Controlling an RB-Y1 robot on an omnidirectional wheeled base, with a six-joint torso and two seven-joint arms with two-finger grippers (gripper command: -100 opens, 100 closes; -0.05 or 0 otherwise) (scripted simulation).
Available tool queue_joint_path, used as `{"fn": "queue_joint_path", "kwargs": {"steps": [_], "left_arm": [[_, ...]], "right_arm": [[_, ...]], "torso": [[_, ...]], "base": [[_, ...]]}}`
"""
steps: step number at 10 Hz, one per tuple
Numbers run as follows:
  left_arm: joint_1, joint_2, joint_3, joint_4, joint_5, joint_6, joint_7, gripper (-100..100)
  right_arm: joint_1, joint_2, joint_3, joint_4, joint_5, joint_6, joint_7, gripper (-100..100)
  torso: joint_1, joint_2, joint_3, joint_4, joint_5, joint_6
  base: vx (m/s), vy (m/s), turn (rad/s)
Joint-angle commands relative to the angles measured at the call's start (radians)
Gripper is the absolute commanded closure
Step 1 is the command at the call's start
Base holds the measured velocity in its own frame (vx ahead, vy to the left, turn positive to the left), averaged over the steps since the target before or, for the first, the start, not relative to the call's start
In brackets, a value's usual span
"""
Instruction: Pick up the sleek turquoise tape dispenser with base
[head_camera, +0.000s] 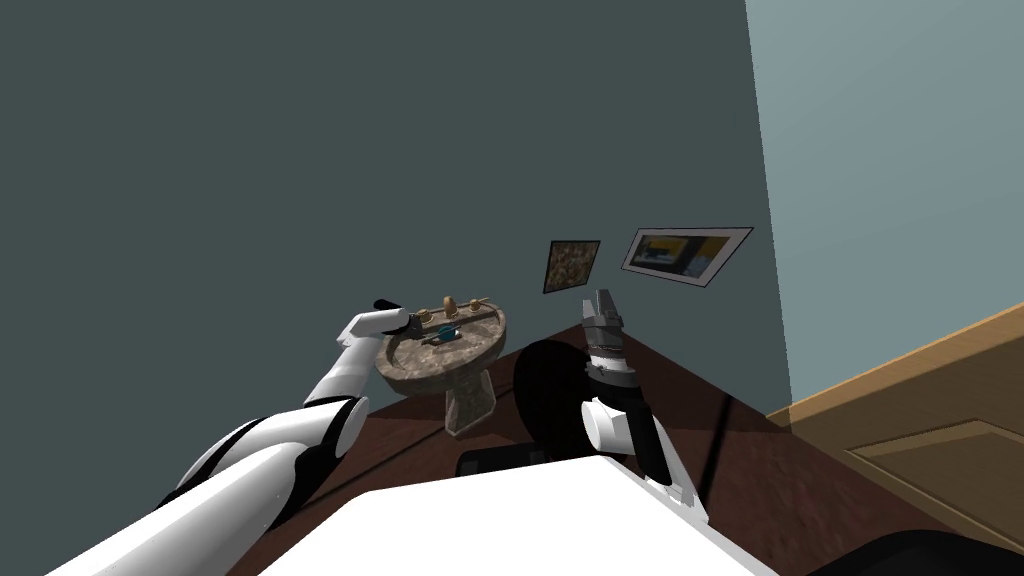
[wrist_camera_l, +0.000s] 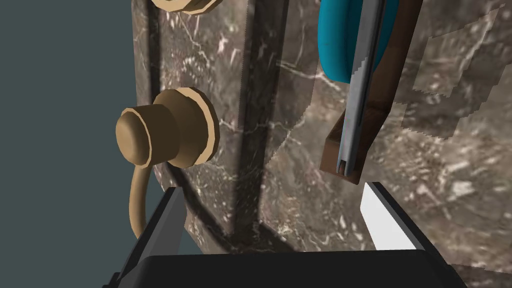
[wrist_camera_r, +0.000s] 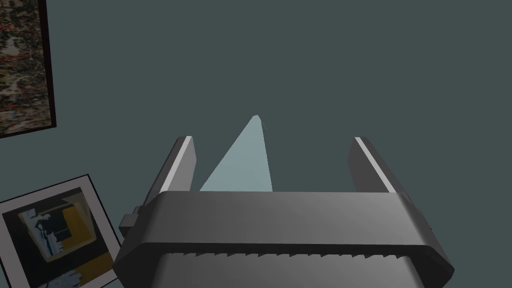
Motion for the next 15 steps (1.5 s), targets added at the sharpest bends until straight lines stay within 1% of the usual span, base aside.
{"fn": "queue_joint_path", "kwargs": {"steps": [1, 3, 10, 11, 12, 14, 15], "left_arm": [[0.008, 0.005, 0.013, 0.014, -0.005, 0.023, 0.014, -100], [0.008, 0.005, 0.013, 0.014, -0.005, 0.023, 0.014, -100], [0.008, 0.005, 0.013, 0.014, -0.005, 0.023, 0.014, -100], [-0.004, 0.037, 0.001, 0.05, 0.009, 0.002, 0.013, -100], [-0.009, 0.048, -0.003, 0.064, 0.013, -0.006, 0.013, -100], [-0.036, 0.097, -0.023, 0.135, 0.032, -0.042, 0.012, -100], [-0.044, 0.11, -0.029, 0.155, 0.037, -0.052, 0.012, -100]], "right_arm": [[0.0, 0.0, 0.0, 0.0, 0.0, 0.0, 0.0, 0], [0.0, 0.0, 0.0, 0.0, 0.0, 0.0, 0.0, 0], [0.0, 0.0, 0.0, 0.0, 0.0, 0.0, 0.0, 0], [0.0, 0.0, 0.0, 0.0, 0.0, 0.0, 0.0, 0], [0.0, 0.0, 0.0, 0.0, 0.0, 0.0, 0.0, 0], [0.0, 0.0, 0.0, 0.0, 0.0, 0.0, 0.0, 0], [0.0, 0.0, 0.0, 0.0, 0.0, 0.0, 0.0, 0]], "torso": [[0.0, 0.0, 0.0, 0.0, 0.0, 0.0], [0.008, 0.001, 0.001, 0.001, 0.002, 0.0], [0.008, 0.002, 0.001, 0.001, 0.002, 0.0], [0.008, 0.002, 0.001, 0.001, 0.002, 0.0], [0.009, 0.003, 0.002, 0.001, 0.002, 0.0], [0.01, 0.004, 0.003, 0.001, 0.002, 0.0], [0.009, 0.004, 0.003, 0.001, 0.002, 0.0]], "base": [[-0.01, -0.01, 0.03], [0.011, 0.003, -0.026], [0.002, -0.006, 0.004], [-0.017, 0.007, 0.022], [-0.027, 0.009, 0.03], [-0.039, 0.009, 0.033], [-0.028, -0.005, 0.03]]}}
